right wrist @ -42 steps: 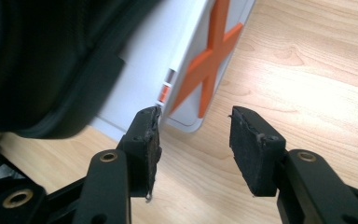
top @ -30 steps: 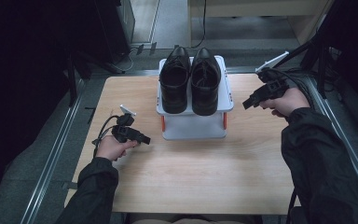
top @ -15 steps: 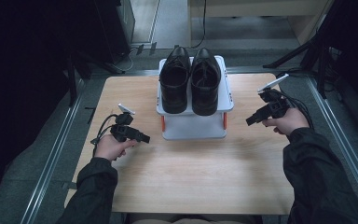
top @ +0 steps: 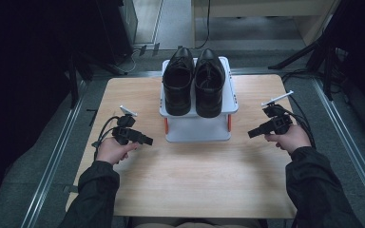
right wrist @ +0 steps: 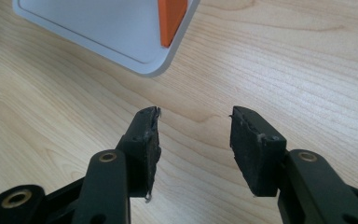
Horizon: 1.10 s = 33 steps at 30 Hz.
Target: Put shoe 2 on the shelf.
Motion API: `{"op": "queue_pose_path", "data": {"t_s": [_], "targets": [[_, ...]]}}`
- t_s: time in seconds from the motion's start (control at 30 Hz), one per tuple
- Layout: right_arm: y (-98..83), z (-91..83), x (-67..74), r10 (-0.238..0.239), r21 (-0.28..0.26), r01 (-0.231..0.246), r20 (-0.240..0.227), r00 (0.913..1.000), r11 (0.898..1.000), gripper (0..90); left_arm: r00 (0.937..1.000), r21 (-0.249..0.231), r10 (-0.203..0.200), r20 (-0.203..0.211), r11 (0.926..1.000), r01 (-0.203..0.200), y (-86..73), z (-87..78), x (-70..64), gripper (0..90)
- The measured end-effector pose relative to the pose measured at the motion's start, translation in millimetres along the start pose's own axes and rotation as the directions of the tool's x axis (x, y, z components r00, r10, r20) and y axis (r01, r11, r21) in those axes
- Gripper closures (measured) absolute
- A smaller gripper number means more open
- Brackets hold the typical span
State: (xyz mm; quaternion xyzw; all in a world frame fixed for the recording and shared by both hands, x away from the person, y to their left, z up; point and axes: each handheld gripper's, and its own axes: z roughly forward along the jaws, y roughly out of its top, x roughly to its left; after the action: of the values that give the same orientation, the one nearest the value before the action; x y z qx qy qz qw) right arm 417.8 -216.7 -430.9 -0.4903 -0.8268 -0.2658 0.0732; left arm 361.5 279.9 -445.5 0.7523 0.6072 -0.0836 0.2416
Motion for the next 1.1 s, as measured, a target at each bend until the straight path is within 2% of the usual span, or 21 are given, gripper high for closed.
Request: {"op": "queue_pose_path", "data": {"t_s": [0.13,0.27,0.3,0.4,0.43,0.57,0.7,0.97,1.1], "targets": [[-7.1,5.6,-2.0,0.001,-0.024,-0.002,-0.018,0.9998,1.0,52.7,0.9998,-0.013,0.021,-0.007,0.9997,-0.021,-1.4,-0.5,-2.1,45.1],[-13.9,13.4,-4.4,-0.002,-0.04,0.001,-0.02,0.9998,0.999,52.7,0.9999,-0.027,0.014,-0.004,0.9995,-0.015,-1.6,0.4,-1.3,44.5],[-15.3,14.8,-4.4,-0.005,-0.04,0.005,-0.014,0.9999,0.999,52.7,0.9997,-0.03,0.022,-0.008,0.9993,-0.022,-1.8,-0.1,-1.4,44.5],[-19.5,18.7,-4.7,-0.011,-0.072,0.01,-0.021,0.9997,0.997,52.0,0.9981,-0.08,0.057,-0.024,0.9951,-0.059,-2.5,-2.7,-2.4,44.3],[-20.8,19.8,-4.7,-0.016,-0.089,0.014,-0.019,0.9997,0.996,51.7,0.9983,-0.099,0.052,-0.024,0.9936,-0.054,-2.6,-3.0,-2.7,44.0],[-25.8,24.9,-4.1,-0.039,-0.136,0.041,0.013,0.9991,0.99,50.7,0.9973,-0.107,0.06,-0.042,0.9922,-0.064,-2.9,-2.9,-0.8,42.9],[-31.0,30.5,0.2,-0.065,-0.201,0.074,0.051,0.9966,0.977,50.7,0.9947,-0.128,0.077,-0.067,0.9881,-0.085,-3.1,-1.9,-0.7,42.4],[-31.9,40.5,13.5,-0.142,-0.209,0.157,0.085,0.9863,0.965,49.2,0.9908,-0.171,0.106,-0.083,0.978,-0.119,-4.4,-3.1,-4.4,43.0],[-32.3,39.4,11.7,-0.133,-0.22,0.147,0.08,0.9879,0.964,48.7,0.987,-0.163,0.128,-0.097,0.9762,-0.143,-4.8,-2.4,-4.8,43.1]]}}
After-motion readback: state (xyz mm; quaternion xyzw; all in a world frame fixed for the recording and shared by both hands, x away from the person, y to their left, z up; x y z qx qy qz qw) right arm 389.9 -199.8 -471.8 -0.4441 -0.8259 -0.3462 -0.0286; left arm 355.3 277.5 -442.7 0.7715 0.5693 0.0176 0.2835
